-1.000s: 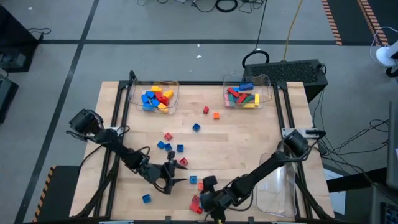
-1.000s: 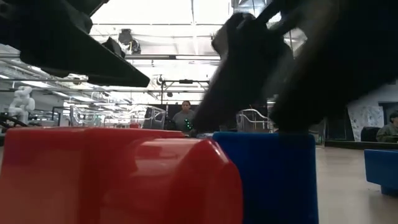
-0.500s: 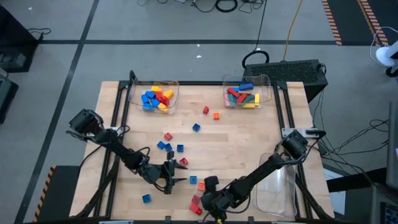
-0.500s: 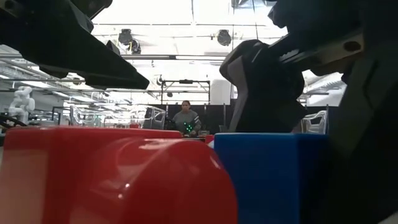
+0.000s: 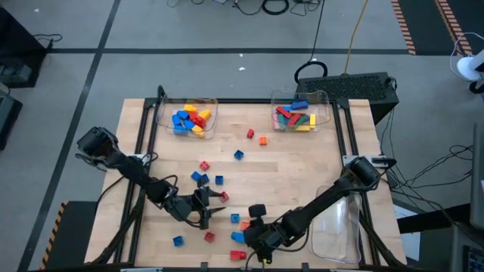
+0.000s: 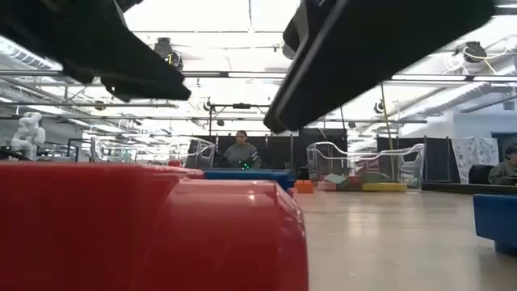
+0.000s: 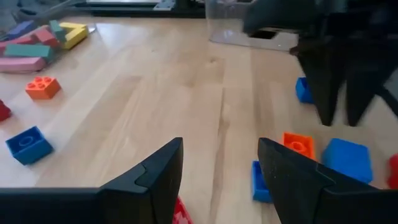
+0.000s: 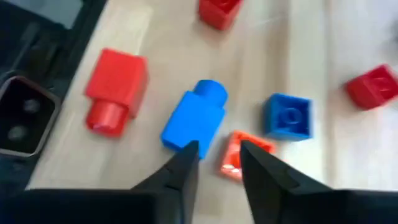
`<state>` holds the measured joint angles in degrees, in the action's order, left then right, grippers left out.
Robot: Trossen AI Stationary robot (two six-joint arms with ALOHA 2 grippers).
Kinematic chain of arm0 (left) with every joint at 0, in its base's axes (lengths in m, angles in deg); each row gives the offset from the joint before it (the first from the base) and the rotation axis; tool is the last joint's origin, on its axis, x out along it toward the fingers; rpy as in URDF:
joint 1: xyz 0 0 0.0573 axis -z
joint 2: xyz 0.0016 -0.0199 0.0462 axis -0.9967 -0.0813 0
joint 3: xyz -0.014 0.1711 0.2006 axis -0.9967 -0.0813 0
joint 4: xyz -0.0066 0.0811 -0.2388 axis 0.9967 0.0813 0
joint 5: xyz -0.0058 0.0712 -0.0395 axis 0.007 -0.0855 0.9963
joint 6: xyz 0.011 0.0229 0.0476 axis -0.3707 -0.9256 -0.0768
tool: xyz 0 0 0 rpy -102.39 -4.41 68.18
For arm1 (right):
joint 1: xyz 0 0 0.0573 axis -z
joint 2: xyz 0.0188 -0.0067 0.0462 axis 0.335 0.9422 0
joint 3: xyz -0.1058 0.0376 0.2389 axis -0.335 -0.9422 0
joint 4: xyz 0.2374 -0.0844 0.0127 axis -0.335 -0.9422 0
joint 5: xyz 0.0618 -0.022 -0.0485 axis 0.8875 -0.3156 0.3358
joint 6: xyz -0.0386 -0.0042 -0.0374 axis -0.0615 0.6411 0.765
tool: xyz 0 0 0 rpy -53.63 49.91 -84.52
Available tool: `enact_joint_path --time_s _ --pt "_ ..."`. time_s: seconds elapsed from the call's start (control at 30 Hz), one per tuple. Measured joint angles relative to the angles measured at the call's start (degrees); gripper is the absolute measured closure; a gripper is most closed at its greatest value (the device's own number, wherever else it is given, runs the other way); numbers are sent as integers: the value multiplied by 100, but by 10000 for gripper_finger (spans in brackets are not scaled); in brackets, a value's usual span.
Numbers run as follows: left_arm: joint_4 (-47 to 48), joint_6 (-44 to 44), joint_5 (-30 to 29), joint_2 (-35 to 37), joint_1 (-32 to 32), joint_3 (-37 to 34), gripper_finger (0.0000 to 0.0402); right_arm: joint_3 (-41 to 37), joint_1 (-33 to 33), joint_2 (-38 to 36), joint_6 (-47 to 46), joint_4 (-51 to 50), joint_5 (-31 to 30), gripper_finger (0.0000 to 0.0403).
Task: Sort blocks by size
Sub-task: Put the 1 stud blue game piece into the top left transparent bin
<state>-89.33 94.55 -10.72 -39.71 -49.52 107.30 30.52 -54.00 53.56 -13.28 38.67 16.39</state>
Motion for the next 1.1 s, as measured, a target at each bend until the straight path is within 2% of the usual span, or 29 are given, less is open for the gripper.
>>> enact_joint_path --time_s 0.17,0.23,0.33,0.47,0.57,0.73,0.83,0.97,1.1 --pt "460 7 54 479 266 0 191 0 107 -82 -119 8 4 371" --pt "609 6 254 588 394 0 191 0 112 -78 -198 10 19 383" --pt "610 7 597 587 542 0 191 0 118 -76 -393 168 26 379" --pt "595 12 714 401 653 0 191 0 136 -76 -644 585 202 332" --pt "482 16 710 229 671 0 191 13 150 31 -674 893 438 272" --pt "500 190 670 55 658 -1 191 0 165 310 -524 1077 469 161" --pt "490 296 644 37 658 -2 191 7 195 371 -504 1169 454 115" --pt "499 303 636 34 660 -2 191 4 249 449 -502 1098 592 100" --pt "500 300 623 34 658 -2 191 10 292 512 -484 1150 797 119"
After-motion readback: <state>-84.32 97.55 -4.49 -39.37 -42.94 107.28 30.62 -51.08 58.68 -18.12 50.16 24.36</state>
